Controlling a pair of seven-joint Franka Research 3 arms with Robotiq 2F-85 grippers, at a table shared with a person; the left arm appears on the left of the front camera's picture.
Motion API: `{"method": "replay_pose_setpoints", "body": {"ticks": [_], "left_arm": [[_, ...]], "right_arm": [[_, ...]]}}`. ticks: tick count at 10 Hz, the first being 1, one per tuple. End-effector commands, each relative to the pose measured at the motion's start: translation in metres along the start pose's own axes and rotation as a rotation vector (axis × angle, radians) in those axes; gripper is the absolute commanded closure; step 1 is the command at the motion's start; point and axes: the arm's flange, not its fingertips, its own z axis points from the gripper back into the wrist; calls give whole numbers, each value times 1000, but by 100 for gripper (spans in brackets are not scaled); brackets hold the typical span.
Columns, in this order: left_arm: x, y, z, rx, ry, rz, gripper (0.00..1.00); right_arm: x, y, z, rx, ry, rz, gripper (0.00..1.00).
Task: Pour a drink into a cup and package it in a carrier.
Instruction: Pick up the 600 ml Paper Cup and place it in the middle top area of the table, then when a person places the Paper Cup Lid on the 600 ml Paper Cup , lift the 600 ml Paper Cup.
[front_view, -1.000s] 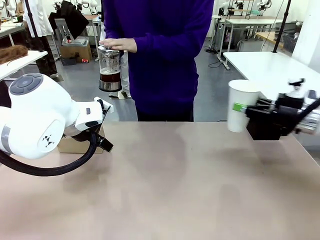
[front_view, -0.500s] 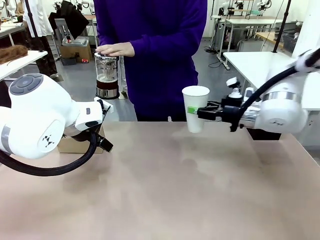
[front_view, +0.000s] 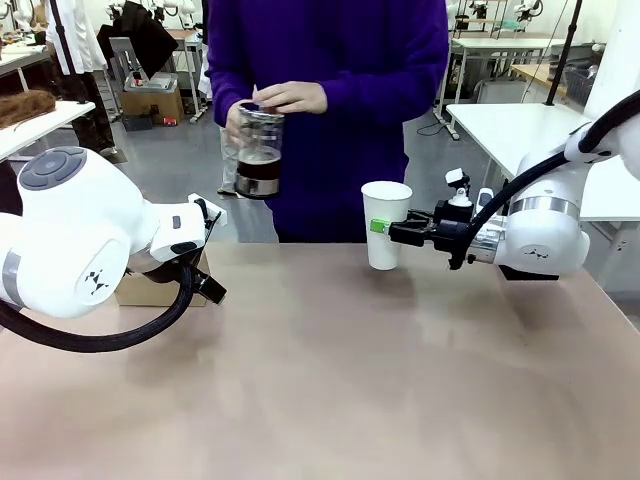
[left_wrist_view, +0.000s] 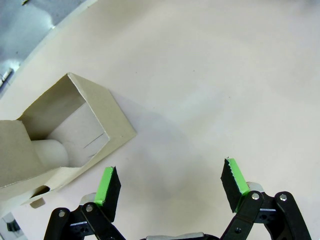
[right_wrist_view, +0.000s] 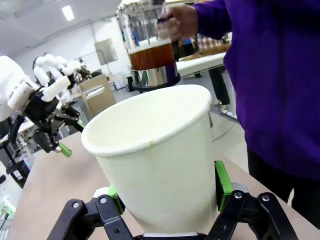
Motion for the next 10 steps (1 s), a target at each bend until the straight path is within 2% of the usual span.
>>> {"method": "replay_pose_setpoints", "body": {"ticks": [1,10], "left_arm": [[0,0,0,-2,-1,1,0],[0,0,0,-2,-1,1,0]], "right_arm": [[0,4,-4,-25,27,6,20],[0,4,-4,-25,27,6,20]]}}
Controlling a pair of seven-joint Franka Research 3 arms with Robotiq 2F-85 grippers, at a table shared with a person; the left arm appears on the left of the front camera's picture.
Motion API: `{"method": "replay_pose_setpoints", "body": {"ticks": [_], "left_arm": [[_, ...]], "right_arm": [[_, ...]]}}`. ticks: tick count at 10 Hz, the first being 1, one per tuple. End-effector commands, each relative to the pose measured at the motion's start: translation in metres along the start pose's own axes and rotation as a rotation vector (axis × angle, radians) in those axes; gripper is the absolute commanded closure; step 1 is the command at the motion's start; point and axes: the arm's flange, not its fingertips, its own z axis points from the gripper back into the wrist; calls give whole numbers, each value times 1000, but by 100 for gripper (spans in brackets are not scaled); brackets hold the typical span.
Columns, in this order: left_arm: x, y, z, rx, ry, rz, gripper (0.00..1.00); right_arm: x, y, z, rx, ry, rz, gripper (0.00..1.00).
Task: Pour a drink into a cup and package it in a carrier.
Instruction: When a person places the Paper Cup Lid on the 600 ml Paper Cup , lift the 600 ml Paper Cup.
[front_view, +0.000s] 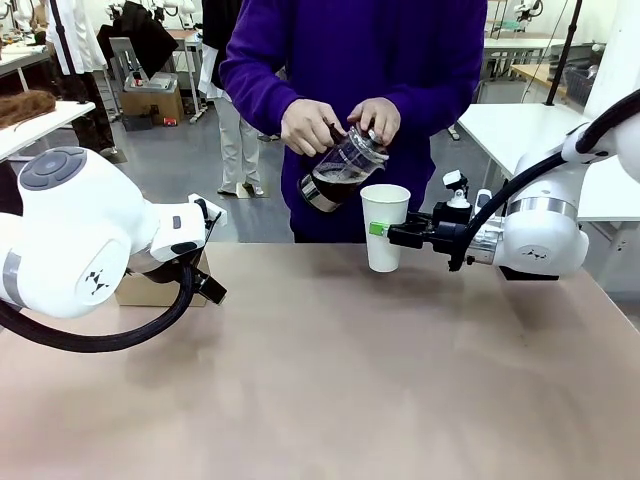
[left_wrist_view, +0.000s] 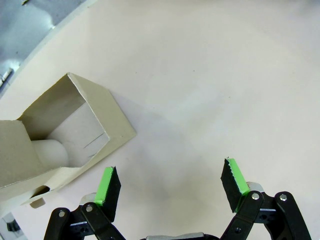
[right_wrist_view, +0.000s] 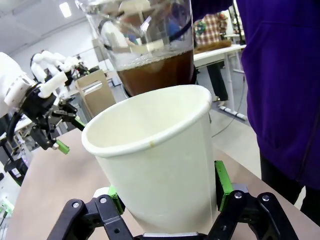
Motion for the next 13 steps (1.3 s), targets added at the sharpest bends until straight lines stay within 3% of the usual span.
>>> {"method": "replay_pose_setpoints", "body": {"ticks": [1,13], "left_arm": [[0,0,0,-2,-1,1,0],[0,0,0,-2,-1,1,0]], "right_arm": [[2,2,-2,-15,8,5,20],[2,2,-2,-15,8,5,20]]}}
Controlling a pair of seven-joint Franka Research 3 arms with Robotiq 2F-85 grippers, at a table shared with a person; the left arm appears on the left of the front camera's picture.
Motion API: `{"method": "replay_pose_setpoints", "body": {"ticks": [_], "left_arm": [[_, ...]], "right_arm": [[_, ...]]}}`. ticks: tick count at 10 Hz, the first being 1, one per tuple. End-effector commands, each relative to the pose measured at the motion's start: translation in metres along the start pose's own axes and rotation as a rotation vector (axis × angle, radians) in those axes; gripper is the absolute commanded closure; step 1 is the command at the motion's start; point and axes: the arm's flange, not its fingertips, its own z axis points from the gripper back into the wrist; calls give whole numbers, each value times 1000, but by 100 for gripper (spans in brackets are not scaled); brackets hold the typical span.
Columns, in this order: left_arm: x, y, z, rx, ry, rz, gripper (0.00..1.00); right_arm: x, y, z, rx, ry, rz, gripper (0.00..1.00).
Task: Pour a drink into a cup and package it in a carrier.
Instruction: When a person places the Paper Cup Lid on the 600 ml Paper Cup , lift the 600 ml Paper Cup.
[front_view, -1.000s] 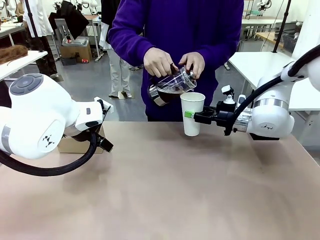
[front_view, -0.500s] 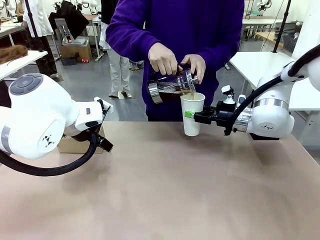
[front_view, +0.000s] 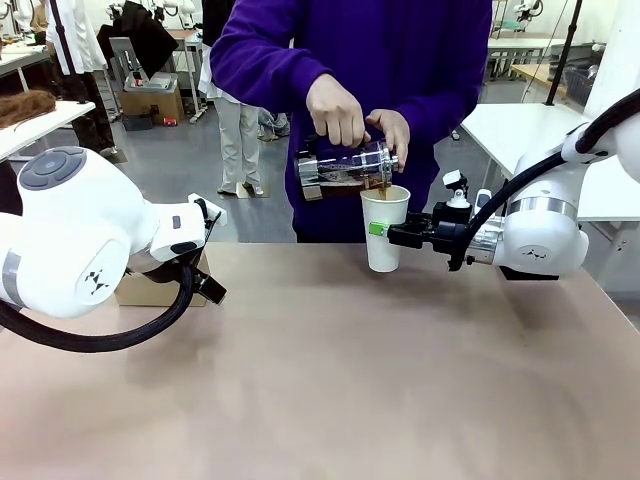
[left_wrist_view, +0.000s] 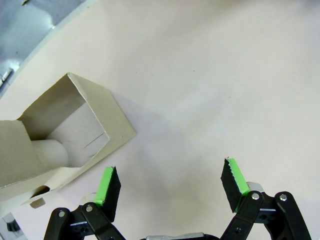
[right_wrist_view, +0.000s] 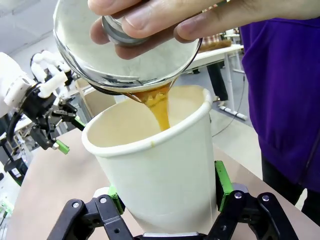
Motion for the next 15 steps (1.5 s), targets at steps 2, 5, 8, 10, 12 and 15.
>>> {"method": "replay_pose_setpoints", "body": {"ticks": [2,5,8,10,12,15], "left_arm": [[0,0,0,-2,-1,1,0],[0,0,0,-2,-1,1,0],[0,0,0,-2,-1,1,0],[0,0,0,-2,-1,1,0],[0,0,0,-2,-1,1,0],[0,0,0,-2,-1,1,0]], "right_arm": [[2,2,-2,-15,7,5,20],[2,2,-2,-15,7,5,20],[2,2,-2,-15,7,5,20],[2,2,-2,-15,7,5,20],[2,2,-2,-15,7,5,20],[2,2,-2,-15,7,5,20]]}}
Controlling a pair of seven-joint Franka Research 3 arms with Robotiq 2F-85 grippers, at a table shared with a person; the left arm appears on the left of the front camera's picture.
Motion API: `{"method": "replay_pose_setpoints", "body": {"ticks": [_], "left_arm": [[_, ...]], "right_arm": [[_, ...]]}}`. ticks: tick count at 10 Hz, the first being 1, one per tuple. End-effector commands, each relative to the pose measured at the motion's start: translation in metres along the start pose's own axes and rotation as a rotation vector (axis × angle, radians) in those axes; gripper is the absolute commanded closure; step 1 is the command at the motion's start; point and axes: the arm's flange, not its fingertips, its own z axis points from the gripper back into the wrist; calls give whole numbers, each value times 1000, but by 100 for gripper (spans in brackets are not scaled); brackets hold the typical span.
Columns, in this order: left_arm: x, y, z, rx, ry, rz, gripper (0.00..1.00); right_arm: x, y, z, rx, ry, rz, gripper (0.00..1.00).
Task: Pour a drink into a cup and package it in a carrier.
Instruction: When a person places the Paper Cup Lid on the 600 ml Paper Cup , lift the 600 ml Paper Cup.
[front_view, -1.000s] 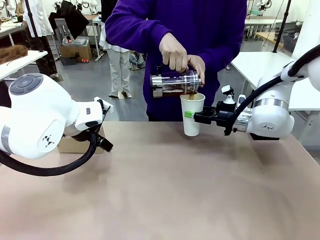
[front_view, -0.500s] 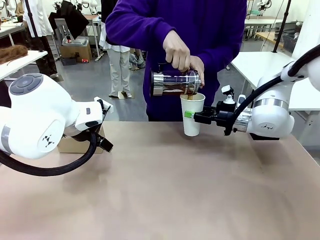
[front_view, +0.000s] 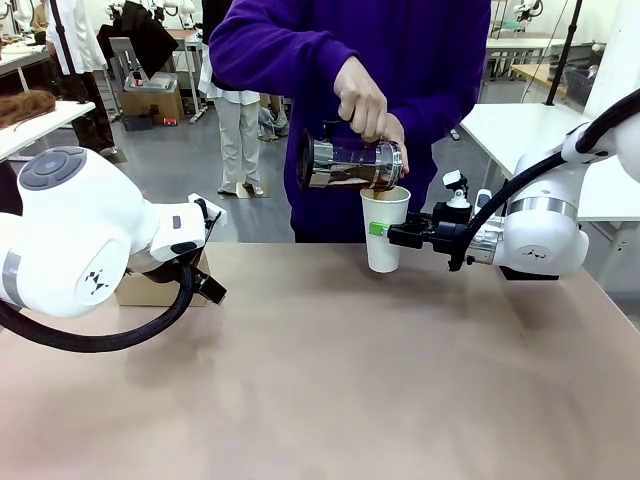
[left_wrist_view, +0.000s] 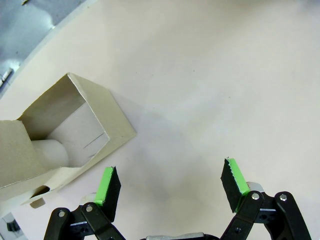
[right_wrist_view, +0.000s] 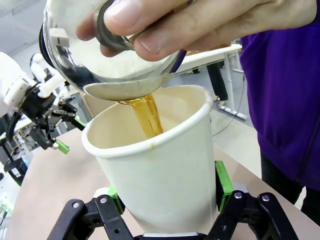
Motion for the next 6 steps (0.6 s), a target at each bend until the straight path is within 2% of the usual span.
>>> {"method": "replay_pose_setpoints", "body": {"ticks": [1,6], "left_arm": [[0,0,0,-2,-1,1,0],[0,0,0,-2,-1,1,0]], "right_arm": [[3,2,-2,-14,6,5,20],[3,2,-2,-14,6,5,20]]}}
